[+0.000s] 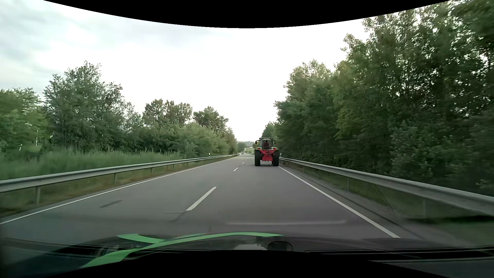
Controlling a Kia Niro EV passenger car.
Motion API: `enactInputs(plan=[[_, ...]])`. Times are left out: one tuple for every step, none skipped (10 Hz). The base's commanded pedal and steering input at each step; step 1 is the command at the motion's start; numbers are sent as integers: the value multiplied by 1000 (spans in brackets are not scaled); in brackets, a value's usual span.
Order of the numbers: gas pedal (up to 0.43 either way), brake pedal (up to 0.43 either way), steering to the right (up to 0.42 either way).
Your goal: Follow the waypoints while adhering to traffic rules and regulations
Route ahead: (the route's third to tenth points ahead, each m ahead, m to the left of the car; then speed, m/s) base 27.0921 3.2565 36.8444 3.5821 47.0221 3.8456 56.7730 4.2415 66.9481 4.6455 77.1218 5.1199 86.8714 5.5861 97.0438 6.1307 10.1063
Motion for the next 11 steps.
enactInputs(plan=[[87, 0, -2], [130, 0, -2], [157, 0, -2], [220, 0, -2], [287, 0, -2], [350, 0, -2], [390, 0, -2], [390, 0, -2], [398, 0, -2], [398, 0, -3], [378, 0, -3]])
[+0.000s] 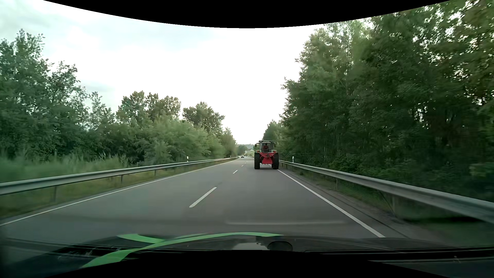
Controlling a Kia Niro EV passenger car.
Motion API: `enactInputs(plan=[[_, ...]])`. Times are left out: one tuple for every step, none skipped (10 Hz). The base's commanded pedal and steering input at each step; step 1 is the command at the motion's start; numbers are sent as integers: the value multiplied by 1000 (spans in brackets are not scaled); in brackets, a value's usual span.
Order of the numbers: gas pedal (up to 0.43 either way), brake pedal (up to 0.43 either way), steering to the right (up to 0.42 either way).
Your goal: Follow the waypoints while adhering to traffic rules and regulations
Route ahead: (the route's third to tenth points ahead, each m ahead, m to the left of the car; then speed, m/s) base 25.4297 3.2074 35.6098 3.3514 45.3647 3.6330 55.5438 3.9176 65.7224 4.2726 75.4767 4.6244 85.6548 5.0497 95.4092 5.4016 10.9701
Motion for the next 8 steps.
enactInputs(plan=[[339, 0, -3], [331, 0, -3], [358, 0, -3], [378, 0, -5], [409, 0, -6], [409, 0, -6], [398, 0, -7], [390, 0, -7]])
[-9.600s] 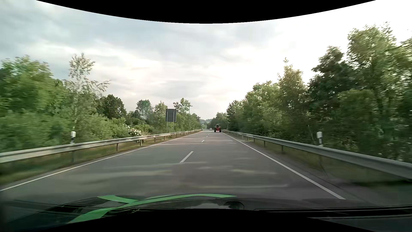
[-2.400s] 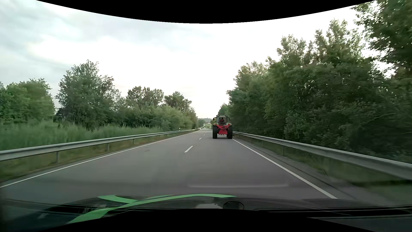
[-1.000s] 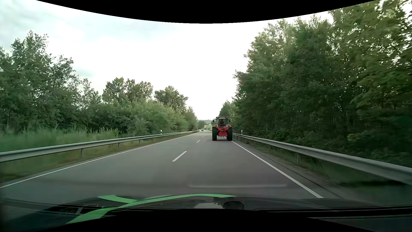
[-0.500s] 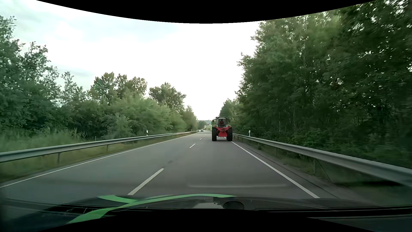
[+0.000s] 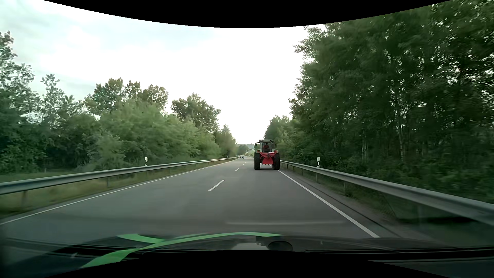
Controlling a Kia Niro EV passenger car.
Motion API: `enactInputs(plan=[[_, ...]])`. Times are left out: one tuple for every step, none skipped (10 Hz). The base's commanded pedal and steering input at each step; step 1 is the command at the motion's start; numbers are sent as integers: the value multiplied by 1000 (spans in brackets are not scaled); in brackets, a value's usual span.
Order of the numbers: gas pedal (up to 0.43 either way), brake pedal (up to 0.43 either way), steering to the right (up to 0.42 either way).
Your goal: Follow the waypoints while adhering to traffic rules and regulations
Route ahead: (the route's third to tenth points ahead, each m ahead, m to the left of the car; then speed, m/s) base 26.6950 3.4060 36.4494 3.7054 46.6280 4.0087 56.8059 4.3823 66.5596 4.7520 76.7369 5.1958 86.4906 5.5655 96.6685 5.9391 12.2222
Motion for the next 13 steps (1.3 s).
enactInputs(plan=[[378, 0, -7], [370, 0, -8], [370, 0, -8], [370, 0, -8], [378, 0, -9], [398, 0, -10], [429, 0, -11], [429, 0, -11], [449, 0, -11], [449, 0, -12], [449, 0, -15], [449, 0, -15], [449, 0, -15]])
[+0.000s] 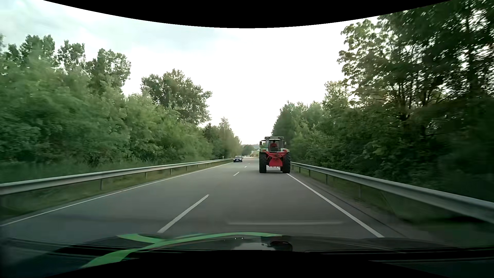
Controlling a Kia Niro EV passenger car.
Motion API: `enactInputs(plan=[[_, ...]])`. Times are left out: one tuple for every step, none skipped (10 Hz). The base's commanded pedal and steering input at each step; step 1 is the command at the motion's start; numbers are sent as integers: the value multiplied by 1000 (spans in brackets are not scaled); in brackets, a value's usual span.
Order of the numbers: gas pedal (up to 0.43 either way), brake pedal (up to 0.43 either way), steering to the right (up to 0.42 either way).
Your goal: Follow the waypoints while adhering to traffic rules and regulations
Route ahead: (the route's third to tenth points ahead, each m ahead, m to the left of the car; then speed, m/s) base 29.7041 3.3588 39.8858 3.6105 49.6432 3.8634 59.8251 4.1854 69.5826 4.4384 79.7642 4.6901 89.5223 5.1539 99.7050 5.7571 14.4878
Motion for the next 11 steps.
enactInputs(plan=[[449, 0, -16], [449, 0, -16], [461, 0, -16], [480, 0, -17], [488, 0, -18], [488, 0, -19], [500, 0, -18], [500, 0, -19], [488, 0, -19], [488, 0, -20], [488, 0, -22]])
